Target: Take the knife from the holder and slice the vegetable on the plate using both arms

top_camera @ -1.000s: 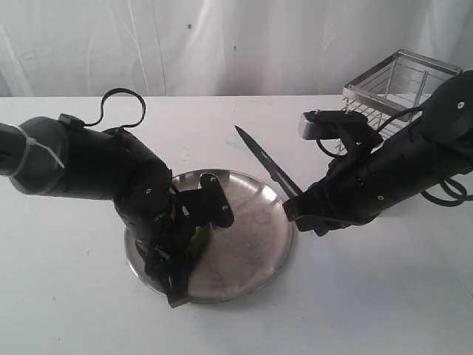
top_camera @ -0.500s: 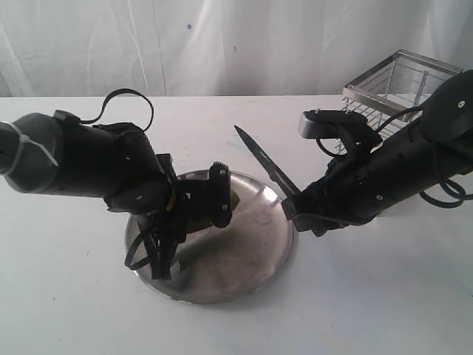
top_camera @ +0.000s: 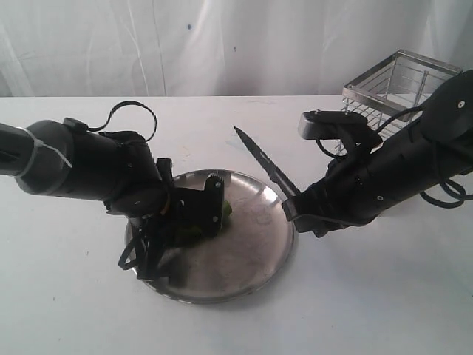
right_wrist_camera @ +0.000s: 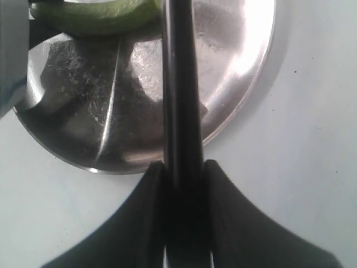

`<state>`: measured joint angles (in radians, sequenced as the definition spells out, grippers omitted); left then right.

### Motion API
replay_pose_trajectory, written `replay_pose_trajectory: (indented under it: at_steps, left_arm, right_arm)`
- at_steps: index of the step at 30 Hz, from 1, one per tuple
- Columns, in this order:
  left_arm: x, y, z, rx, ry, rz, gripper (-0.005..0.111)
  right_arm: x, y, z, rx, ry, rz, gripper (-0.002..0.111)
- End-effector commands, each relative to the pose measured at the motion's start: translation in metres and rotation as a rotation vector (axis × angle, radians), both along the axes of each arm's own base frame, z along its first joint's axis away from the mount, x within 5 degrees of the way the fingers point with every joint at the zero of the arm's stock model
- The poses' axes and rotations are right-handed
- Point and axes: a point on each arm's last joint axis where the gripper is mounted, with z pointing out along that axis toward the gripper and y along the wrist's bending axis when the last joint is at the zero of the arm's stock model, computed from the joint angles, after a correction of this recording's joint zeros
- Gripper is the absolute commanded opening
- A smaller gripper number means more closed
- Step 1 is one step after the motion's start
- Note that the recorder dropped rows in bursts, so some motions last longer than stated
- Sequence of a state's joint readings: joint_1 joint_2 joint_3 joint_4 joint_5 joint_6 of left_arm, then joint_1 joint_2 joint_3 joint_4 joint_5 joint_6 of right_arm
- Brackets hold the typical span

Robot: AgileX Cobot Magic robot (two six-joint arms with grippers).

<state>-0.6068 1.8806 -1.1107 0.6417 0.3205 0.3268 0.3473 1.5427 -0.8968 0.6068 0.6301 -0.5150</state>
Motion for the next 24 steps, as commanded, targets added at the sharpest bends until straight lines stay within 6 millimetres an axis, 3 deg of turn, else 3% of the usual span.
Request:
replay_pose_trajectory:
  at_steps: [1,6,15,24]
  left_arm:
    - [0.0037,0.0163,0.0009,0.01,0.019,0.11,0.0]
    - [0.002,0.0203,0.0001,0.005,0.039,0.201,0.006]
    - [0.0021,0.0194,0.0,-0.013,0.039,0.215,0.05]
    - [0.0056,0.0132,0.0015,-0.078,0.004,0.183,0.052]
  right_arm:
    - [-0.0012,-0.0003,0.0004,-0.003,-0.002,0.004,0.0]
    - [-0.0014,-0.0002,0.0003,-0.003,-0.001,0.005,0.0]
    - [-0.0014,-0.0002,0.0003,-0.003,-0.001,0.005,0.0]
    - [-0.0014,-0.0002,0.0003,-0.003,-0.001,0.005,0.0]
